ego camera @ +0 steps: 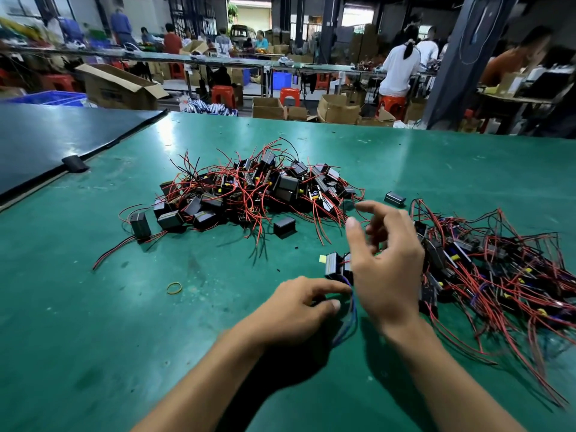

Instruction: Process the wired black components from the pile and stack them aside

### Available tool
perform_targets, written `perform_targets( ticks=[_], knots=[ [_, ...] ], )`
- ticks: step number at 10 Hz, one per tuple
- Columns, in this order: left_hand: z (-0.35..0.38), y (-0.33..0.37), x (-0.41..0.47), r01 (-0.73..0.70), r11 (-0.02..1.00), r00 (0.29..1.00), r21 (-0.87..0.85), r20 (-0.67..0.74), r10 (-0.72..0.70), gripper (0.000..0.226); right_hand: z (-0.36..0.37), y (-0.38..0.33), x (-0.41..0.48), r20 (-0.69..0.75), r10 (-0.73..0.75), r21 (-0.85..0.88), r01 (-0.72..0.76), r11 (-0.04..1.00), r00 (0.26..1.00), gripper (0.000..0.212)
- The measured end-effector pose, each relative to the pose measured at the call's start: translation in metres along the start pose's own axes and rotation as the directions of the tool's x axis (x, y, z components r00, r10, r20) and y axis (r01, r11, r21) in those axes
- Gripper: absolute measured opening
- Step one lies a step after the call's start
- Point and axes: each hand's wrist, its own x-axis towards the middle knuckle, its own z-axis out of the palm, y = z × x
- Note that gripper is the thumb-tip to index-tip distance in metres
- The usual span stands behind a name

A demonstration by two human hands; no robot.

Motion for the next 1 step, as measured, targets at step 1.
perform_targets(
  ticks=[1],
  knots=[
    [-0.0006,-0.0012,-0.0028,0.062,0.987,0.998,-0.149,0.011,-0.061,0.03,-0.0129,-0.0141,0.017,0.04,0.0,0.221,-0.009,0.975,0.999,0.01]
  ],
)
